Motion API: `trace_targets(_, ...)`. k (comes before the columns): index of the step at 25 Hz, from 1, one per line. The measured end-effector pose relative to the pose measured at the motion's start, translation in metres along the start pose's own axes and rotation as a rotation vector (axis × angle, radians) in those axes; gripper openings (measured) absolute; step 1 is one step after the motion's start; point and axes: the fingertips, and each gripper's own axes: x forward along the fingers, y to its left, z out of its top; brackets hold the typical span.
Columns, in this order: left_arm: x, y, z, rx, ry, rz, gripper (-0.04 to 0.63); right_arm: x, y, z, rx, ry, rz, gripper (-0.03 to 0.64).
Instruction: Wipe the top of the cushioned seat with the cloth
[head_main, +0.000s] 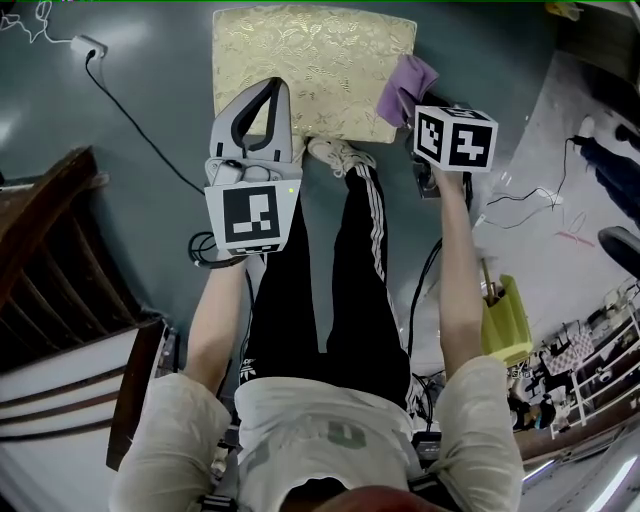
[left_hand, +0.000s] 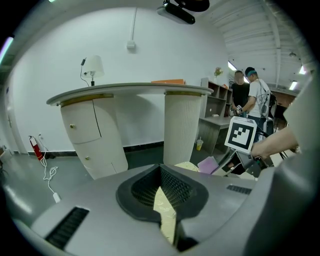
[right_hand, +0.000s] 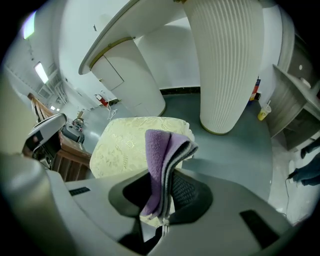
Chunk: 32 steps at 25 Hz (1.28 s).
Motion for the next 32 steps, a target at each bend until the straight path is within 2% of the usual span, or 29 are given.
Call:
trace_targets(4, 0.003, -0.001, -0.005, 0.001, 0.029, 0.002, 0.006, -0.003, -0.015, -0.003, -0.001, 0.017, -0.042, 0.091)
trace_targets(15, 0.003, 0.000, -0.007, -0.003, 0.042, 0.005, 0.006, -0.003, -0.020, -0.003, -0.012, 0.029, -0.068, 0.091)
trace_targets(20, -0.003, 0.003, 0.001, -0.013, 0.035, 0.012, 0.006, -0.010, -0.013, 0.000, 0.042, 0.010, -0.033, 0.091)
trace_targets(26, -0.019, 0.021, 0.018, -0.006, 0.007, 0.035, 0.006, -0.052, 0.055, 0.038, 0.067, -0.134, 0.099, 0.091)
trace_targets(32, -0.040, 0.042, 0.031, -0.010, -0.007, 0.072, 0.006, -0.102, 0.147, 0.077, -0.038, -0.265, 0.201, 0.092)
